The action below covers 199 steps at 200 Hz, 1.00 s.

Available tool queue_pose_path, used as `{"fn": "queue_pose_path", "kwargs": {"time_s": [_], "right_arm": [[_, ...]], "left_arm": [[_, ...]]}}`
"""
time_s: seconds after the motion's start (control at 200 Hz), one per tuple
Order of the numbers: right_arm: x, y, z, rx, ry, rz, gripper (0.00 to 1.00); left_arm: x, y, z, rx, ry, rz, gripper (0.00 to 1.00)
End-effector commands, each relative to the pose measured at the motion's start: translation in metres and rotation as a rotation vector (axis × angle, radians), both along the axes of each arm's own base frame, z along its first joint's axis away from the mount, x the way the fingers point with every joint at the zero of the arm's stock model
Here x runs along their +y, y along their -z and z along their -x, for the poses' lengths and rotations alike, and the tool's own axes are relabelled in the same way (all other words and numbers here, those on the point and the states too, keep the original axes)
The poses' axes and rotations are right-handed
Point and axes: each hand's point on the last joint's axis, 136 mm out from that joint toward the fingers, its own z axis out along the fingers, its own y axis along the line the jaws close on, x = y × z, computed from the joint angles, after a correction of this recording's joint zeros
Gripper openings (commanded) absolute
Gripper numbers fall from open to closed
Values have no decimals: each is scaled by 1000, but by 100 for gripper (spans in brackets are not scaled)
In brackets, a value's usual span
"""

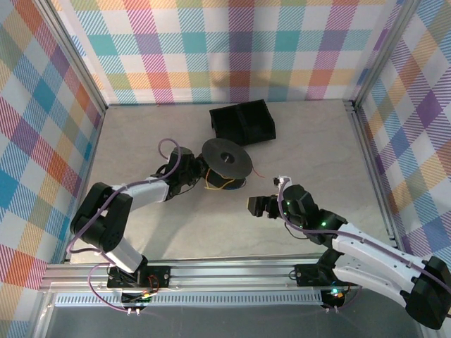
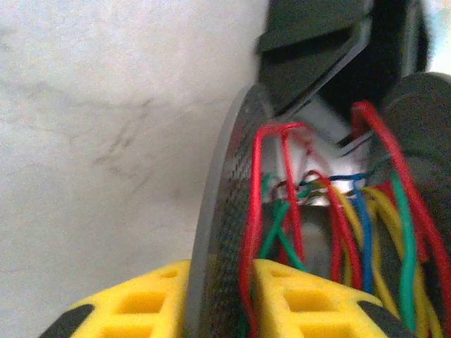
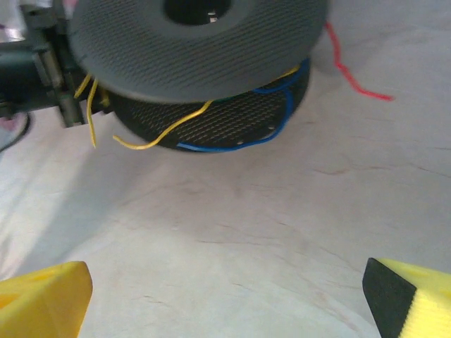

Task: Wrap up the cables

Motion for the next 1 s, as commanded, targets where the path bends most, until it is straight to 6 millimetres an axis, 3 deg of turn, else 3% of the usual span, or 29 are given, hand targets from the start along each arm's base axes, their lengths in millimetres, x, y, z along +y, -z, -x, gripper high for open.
{"fn": "queue_pose_path", "kwargs": {"time_s": [0.0,0.06,0.29,0.385,0.49,0.545,0.78,0.865,0.99], "right_arm": [[-25,6,-6,0,88,134,99],[-26,4,-10,-2,102,137,99],[-24,3,-22,31,108,154,99],[-26,-2,-28,21,109,167,99],[-36,-9,-35,-2,132,187,99],[-46,-12,-39,-19,157,194,99],[-104,-23,-64,-66,307,202,99],[-131,-18,-77,-59,386,213,99],[-159,-17,-96,-130,463,194,99]], "left_arm": [[22,26,24,132,15,-195,43],[34,25,31,159,1,-257,53],[69,14,60,226,-20,-407,66],[79,2,67,201,-25,-442,74],[92,-23,71,130,-34,-490,90],[102,-39,73,81,-50,-529,100],[152,-103,75,-160,-170,-761,100],[170,-111,75,-196,-231,-826,100],[188,-105,66,-181,-272,-895,100]]}}
